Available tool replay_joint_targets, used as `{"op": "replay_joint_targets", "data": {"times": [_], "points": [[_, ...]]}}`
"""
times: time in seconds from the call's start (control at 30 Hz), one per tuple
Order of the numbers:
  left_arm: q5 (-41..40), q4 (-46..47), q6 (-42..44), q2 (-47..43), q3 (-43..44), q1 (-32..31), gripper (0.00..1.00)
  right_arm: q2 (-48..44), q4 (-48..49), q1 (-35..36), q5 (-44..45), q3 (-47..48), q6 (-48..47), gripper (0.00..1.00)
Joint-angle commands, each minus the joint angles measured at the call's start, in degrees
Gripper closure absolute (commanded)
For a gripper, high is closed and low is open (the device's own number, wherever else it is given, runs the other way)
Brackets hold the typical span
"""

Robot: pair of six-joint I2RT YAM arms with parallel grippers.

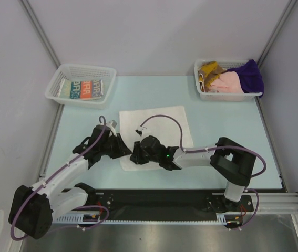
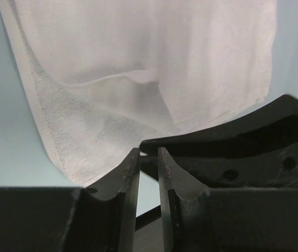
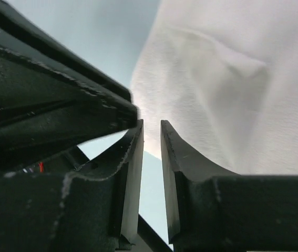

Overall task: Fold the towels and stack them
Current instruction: Fold the towel

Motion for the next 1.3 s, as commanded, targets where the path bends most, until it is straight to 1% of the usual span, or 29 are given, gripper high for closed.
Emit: {"op": "replay_joint_targets", "data": {"times": [0.0,0.13,0.17,0.27,0.37,0.4,0.43,0.5,0.6,0.73,0.83,0.87,0.97,1.03,1.1,1.13,1.2,1.23,1.27], "points": [[0.1,-2.5,-0.6,-2.7,0.4,0.3,0.74,3.1,-5.9,3.5,6.0,6.5,-5.0,0.75],[-2.8,-5.7,0.2,-4.9,0.6,0.3,0.73,5.7,-6.6,5.2,5.8,8.0,-5.4,0.76],[-5.3,-6.6,0.3,-5.2,1.2,0.5,0.73,5.9,-6.3,5.6,6.4,7.8,-5.6,0.76],[-8.5,-9.2,0.9,-5.0,2.1,1.7,0.73,6.3,-5.9,7.2,7.8,7.4,-6.7,0.76],[-8.8,-9.1,1.9,-3.3,2.5,2.7,0.75,6.6,-6.8,9.4,10.4,8.1,-7.9,0.75],[-9.6,-9.4,2.5,-2.4,2.7,2.7,0.75,6.5,-7.0,10.0,11.4,8.3,-8.4,0.74],[-10.0,-9.4,2.7,-2.1,2.6,2.7,0.75,6.5,-7.2,10.8,12.5,8.5,-10.0,0.7],[-10.8,-9.3,3.3,-1.4,1.7,2.9,0.75,6.6,-8.6,12.9,16.6,9.4,-12.2,0.66],[-10.2,-7.9,2.6,-0.7,0.4,3.9,0.74,7.6,-10.7,15.5,21.6,11.9,-17.4,0.59],[-9.1,-5.9,1.7,0.4,-0.4,4.4,0.72,10.3,-10.7,17.2,24.5,14.4,-23.4,0.56],[-8.7,-5.2,1.8,1.2,0.2,5.1,0.72,13.1,-11.4,17.7,26.0,16.9,-26.0,0.56],[-8.7,-5.1,1.8,1.4,0.2,5.4,0.72,13.9,-13.7,17.7,27.4,18.0,-26.1,0.57],[-8.3,-5.0,2.1,1.8,1.2,6.1,0.72,15.0,-16.3,17.2,30.1,20.3,-26.6,0.62],[-8.1,-5.1,2.3,1.9,2.1,6.2,0.72,14.6,-16.5,16.1,29.8,20.5,-26.1,0.72],[-8.0,-5.1,2.6,2.1,3.0,6.3,0.72,13.8,-16.4,14.6,28.5,20.4,-26.0,0.76],[-7.9,-5.2,2.6,2.2,3.2,6.3,0.72,13.5,-16.4,14.4,28.2,20.1,-26.1,0.83],[-7.3,-5.3,3.1,2.3,4.1,6.3,0.72,11.9,-16.5,13.0,27.1,19.7,-26.1,0.88],[-7.0,-5.3,3.4,2.3,4.4,6.3,0.72,11.1,-16.2,12.4,26.5,19.1,-25.9,0.94],[-6.7,-5.5,3.7,2.2,5.1,6.3,0.72,10.3,-15.9,11.2,25.0,18.0,-25.6,0.94]]}}
